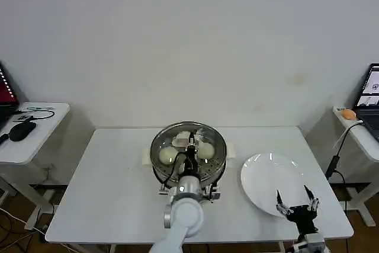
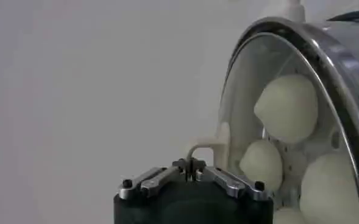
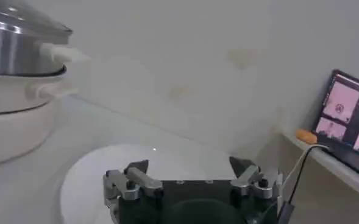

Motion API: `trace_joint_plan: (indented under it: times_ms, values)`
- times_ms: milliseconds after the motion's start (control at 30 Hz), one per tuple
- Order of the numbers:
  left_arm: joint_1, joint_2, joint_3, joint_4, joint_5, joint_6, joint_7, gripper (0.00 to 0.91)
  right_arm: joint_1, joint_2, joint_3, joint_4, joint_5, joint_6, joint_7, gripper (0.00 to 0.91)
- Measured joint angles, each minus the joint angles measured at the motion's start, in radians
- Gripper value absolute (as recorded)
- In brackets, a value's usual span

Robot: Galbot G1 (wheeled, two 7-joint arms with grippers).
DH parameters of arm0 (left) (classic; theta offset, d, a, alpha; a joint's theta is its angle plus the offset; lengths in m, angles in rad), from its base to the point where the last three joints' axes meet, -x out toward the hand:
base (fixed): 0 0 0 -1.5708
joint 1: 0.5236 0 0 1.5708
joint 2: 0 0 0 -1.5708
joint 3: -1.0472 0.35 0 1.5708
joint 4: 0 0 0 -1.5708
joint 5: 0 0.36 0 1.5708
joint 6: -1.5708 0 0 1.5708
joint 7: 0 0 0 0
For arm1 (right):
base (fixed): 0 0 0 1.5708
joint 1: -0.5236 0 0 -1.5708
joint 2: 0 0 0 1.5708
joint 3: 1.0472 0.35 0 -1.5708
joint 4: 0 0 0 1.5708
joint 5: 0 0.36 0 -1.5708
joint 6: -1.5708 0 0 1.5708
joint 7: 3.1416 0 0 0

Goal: Take steamed baozi put them in steamer then cover it.

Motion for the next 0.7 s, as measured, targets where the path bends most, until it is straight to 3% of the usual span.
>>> trace_joint_plan:
  times_ms: [200,233,700]
  values:
    - [0.0,0.0,0.0,0.007,-0.001,0.0,-0.003,0.0,0.0,0.001,-0.002,-0.001,-0.004,0.0,-0.001,0.907]
    - [0.0,0.0,-0.001,0.009,-0.002,0.0,-0.005,0.907,0.0,0.0,-0.002,-0.001,-0.005,0.0,-0.002,0.907]
    - [0.016,0.001,0.0,-0.01,-0.03,0.004,-0.029,0.907,0.0,-0.003,-0.008,-0.006,-0.009,0.0,-0.004,0.907]
